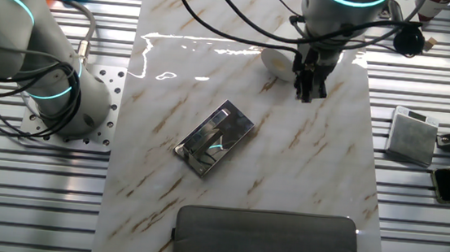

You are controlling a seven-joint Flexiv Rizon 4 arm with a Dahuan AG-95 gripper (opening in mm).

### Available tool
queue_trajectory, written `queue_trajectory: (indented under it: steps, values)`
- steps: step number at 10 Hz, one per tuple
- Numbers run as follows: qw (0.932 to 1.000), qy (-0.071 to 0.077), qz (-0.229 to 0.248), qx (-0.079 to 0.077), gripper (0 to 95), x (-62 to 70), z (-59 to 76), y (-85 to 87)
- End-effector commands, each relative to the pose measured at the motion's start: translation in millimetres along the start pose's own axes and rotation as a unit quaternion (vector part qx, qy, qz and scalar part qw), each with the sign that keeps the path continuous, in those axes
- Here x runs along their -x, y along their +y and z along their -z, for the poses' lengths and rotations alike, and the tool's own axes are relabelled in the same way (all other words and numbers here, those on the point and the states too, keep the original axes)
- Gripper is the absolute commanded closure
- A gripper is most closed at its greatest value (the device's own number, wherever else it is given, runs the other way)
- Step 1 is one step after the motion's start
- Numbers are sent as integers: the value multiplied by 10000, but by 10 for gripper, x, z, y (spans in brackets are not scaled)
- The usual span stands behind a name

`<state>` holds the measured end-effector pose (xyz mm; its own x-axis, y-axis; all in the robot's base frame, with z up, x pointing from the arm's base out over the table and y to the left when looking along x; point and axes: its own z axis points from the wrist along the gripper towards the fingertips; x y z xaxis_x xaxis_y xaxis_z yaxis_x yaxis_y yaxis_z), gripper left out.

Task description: Take the roll of paper down from the shelf

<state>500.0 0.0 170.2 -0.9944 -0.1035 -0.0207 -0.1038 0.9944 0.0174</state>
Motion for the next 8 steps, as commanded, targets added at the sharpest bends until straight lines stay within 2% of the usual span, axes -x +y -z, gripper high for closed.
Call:
queue_trajectory:
  steps: [1,4,5,6,8]
  values:
    - [9999,-7,123,-4,950,0,-2,0]
    - [9978,-56,668,12,950,0,-2,0]
    - [9935,-69,1136,-4,950,0,-2,0]
    - [9916,-66,1295,-10,950,0,-2,0]
    - [9742,-75,2255,-50,950,3,-2,0]
